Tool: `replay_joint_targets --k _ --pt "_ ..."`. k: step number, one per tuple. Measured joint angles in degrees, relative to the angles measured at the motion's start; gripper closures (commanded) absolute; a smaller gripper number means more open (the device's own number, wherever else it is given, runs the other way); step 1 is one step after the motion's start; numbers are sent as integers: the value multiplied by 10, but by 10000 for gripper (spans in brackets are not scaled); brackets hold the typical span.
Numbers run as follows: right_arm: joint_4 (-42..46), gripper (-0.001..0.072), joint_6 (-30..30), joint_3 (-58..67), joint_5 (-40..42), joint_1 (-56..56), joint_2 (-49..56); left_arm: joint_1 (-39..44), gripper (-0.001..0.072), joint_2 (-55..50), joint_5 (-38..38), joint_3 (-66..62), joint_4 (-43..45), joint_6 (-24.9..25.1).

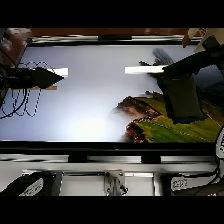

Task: Fold the shirts.

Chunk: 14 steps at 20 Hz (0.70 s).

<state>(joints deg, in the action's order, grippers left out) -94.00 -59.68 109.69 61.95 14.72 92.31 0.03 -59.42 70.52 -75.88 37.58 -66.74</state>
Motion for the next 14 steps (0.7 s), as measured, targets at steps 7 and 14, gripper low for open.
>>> replay_joint_targets --k 7,14 --pt "55 622 29 -1 209 1 -5 0 673 0 18 12 0 12" --pt "40 622 50 -22 290 1 28 0 673 0 21 13 0 17"
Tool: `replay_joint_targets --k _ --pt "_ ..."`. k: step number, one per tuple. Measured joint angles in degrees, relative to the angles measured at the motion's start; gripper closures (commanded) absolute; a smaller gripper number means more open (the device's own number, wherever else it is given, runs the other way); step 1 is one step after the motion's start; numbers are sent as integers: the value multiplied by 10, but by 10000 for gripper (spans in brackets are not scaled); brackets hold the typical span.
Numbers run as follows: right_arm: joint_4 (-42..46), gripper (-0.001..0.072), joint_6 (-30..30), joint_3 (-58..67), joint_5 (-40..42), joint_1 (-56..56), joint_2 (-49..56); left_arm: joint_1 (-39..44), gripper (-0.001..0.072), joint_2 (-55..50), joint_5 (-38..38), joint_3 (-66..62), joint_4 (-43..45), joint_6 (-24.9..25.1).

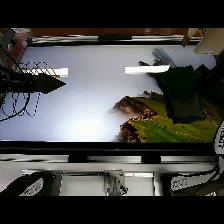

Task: Fold the shirts.

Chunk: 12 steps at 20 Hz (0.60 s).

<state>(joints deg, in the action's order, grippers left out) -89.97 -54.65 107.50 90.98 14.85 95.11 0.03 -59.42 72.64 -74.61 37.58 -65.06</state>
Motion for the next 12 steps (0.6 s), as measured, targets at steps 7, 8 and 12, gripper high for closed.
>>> replay_joint_targets --k 7,8,12 --pt "25 622 -11 -26 78 0 8 0 673 0 1 0 0 1" --pt "29 622 -13 -27 83 0 9 0 673 0 1 0 0 1" --pt "40 214 -15 -29 97 0 12 0 673 0 1 0 0 1"
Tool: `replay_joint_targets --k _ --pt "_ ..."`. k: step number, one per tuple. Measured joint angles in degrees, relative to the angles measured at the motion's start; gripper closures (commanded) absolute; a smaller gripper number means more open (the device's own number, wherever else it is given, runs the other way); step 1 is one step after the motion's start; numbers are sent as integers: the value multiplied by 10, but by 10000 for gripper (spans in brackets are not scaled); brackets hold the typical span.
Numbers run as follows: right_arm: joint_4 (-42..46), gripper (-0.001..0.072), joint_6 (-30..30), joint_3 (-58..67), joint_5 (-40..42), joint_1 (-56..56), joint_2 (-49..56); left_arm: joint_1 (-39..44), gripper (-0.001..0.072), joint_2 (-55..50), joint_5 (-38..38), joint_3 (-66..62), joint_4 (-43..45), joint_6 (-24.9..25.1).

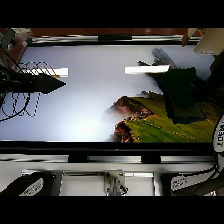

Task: Fold the shirts.

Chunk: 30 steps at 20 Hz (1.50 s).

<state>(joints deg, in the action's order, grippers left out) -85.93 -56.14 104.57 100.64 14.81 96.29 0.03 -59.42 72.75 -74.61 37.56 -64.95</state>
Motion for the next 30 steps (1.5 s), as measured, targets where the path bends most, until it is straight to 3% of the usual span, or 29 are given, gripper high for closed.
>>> replay_joint_targets --k 1,8,10,14,15,16,17,23,30 --pt "3 123 -2 0 5 0 1 0 673 0 0 0 0 0" --pt "50 125 -133 47 22 0 -21 0 677 0 -7 0 45 -1" --pt "54 125 -168 85 -37 -13 -39 7 678 -5 -38 -4 115 -24" --pt "17 125 -248 114 -184 -109 -71 55 672 -64 -70 -57 336 -124" --pt "17 124 -256 109 -195 -142 -72 71 548 -89 -54 -79 383 -143" --pt "21 124 -256 101 -193 -177 -68 85 270 -114 -30 -100 419 -156" --pt "20 124 -255 92 -180 -203 -59 98 96 -140 0 -122 448 -170" --pt "-83 124 -246 65 -89 -270 -2 132 92 -234 147 -172 522 -218" --pt "-124 124 -245 61 -92 -279 10 146 93 -252 167 -180 529 -234"
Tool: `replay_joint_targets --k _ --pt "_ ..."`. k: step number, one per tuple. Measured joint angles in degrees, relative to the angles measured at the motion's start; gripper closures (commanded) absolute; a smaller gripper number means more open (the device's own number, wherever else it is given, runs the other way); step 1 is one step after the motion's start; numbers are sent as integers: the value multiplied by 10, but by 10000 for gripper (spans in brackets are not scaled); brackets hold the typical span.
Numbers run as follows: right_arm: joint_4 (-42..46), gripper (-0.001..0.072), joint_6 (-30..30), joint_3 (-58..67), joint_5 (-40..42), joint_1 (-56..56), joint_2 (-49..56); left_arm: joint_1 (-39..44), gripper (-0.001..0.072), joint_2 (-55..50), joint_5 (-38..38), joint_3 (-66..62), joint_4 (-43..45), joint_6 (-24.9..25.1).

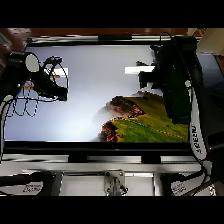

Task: Fold the shirts.

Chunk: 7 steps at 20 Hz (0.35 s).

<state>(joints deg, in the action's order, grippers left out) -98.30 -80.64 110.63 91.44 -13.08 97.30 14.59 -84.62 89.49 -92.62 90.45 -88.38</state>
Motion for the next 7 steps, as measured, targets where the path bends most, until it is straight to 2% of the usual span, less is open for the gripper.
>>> replay_joint_targets --k 7 --pt "-9 124 0 0 -2 -2 2 13 93 -1 -3 0 -28 3"
